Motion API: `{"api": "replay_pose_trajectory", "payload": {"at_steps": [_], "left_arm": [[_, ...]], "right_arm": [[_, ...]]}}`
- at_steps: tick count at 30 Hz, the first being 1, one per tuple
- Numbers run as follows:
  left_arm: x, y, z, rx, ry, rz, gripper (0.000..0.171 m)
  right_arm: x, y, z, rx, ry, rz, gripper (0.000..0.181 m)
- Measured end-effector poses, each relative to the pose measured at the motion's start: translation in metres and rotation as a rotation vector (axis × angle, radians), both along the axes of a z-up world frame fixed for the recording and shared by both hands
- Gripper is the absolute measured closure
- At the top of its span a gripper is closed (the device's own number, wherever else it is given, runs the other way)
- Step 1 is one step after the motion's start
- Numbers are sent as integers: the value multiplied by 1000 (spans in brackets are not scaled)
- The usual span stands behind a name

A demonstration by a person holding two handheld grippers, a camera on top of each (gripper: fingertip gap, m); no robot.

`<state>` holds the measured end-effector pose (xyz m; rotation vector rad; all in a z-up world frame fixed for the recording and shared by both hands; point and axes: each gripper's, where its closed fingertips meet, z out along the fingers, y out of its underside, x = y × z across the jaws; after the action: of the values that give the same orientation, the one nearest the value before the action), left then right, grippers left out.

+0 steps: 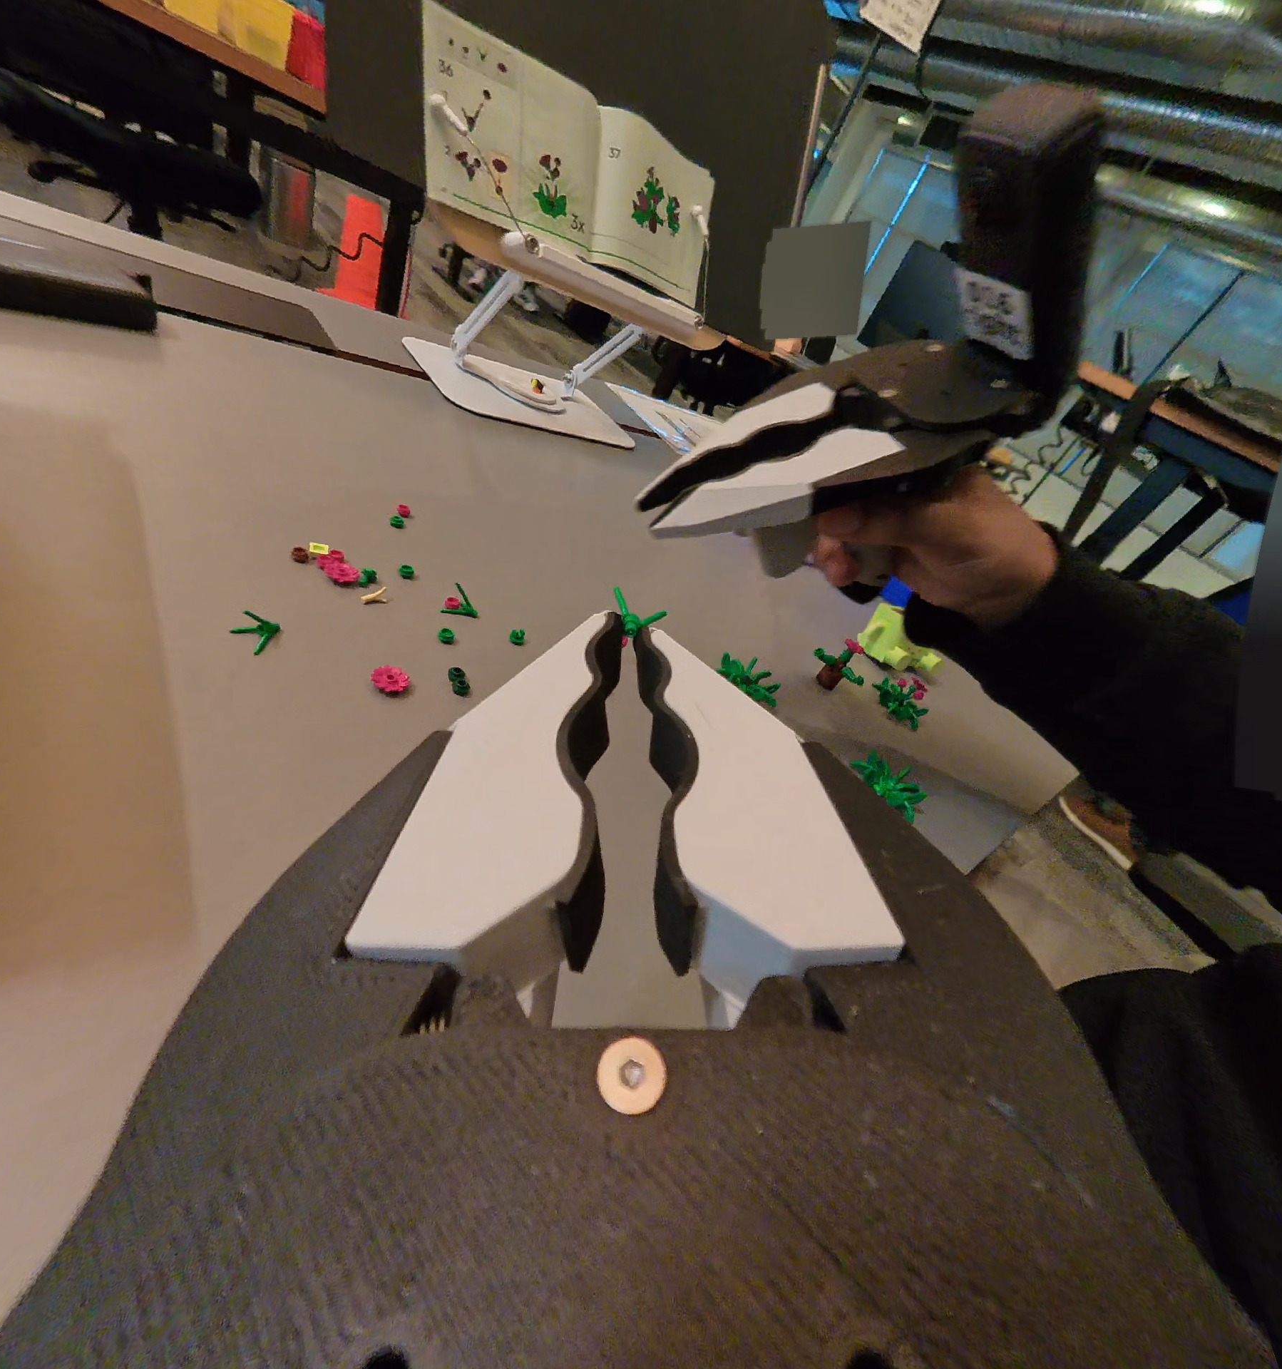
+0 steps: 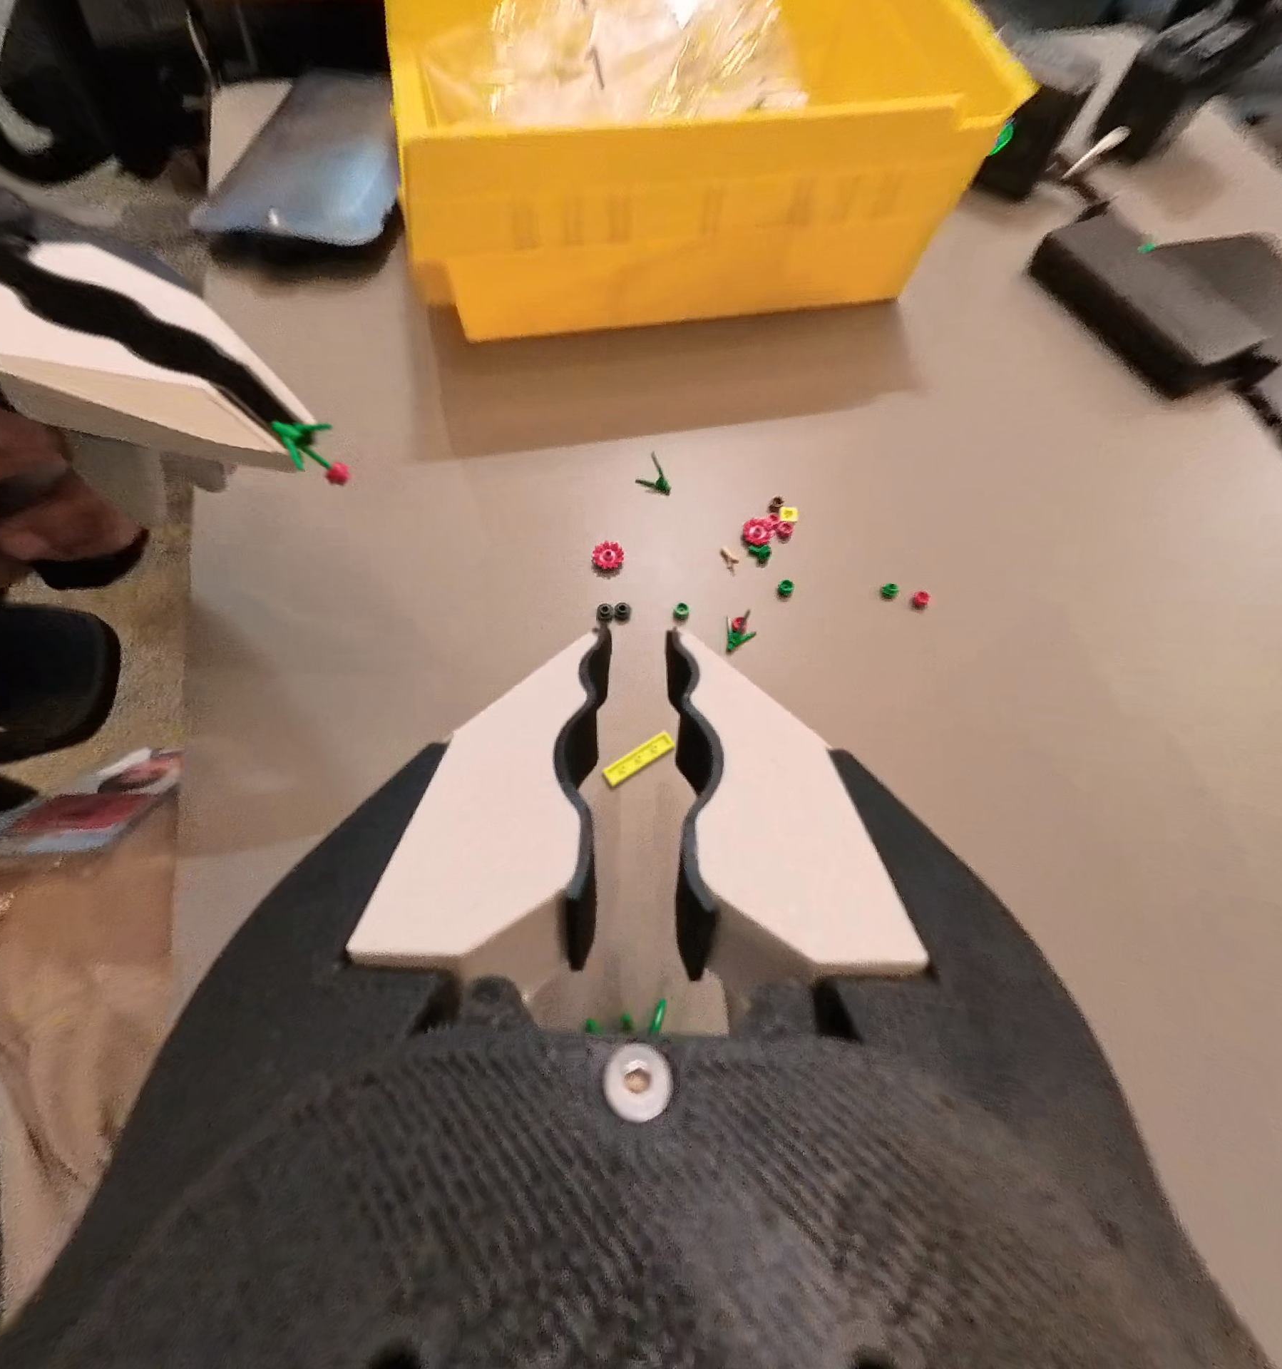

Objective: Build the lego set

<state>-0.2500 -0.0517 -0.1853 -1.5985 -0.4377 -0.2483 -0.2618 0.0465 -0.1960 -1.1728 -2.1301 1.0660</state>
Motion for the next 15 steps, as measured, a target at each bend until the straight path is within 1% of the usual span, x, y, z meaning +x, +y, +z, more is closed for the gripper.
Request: {"api": "replay_pose_trajectory", "payload": {"at_steps": [3,5,7,9,11,15], "left_arm": [[-2,-1,-2,25,-52,-22,169],[-6,-3,-4,34,-74,-20,169],[-8,-4,-5,36,-91,-23,169],[-10,-5,-6,40,-102,-26,169],[-11,-6,-7,45,-112,-30,169],[-12,-7,-8,38,-112,-34,169]], "right_arm": [[-16,-10,-30,-39,-169,90,175],[-29,-15,-43,-118,-261,108,174],[-41,-17,-53,-149,-314,109,171],[-52,-15,-65,-124,-337,101,166],[-60,-13,-77,-62,-351,95,165],[-64,-9,-96,62,-376,102,163]]}}
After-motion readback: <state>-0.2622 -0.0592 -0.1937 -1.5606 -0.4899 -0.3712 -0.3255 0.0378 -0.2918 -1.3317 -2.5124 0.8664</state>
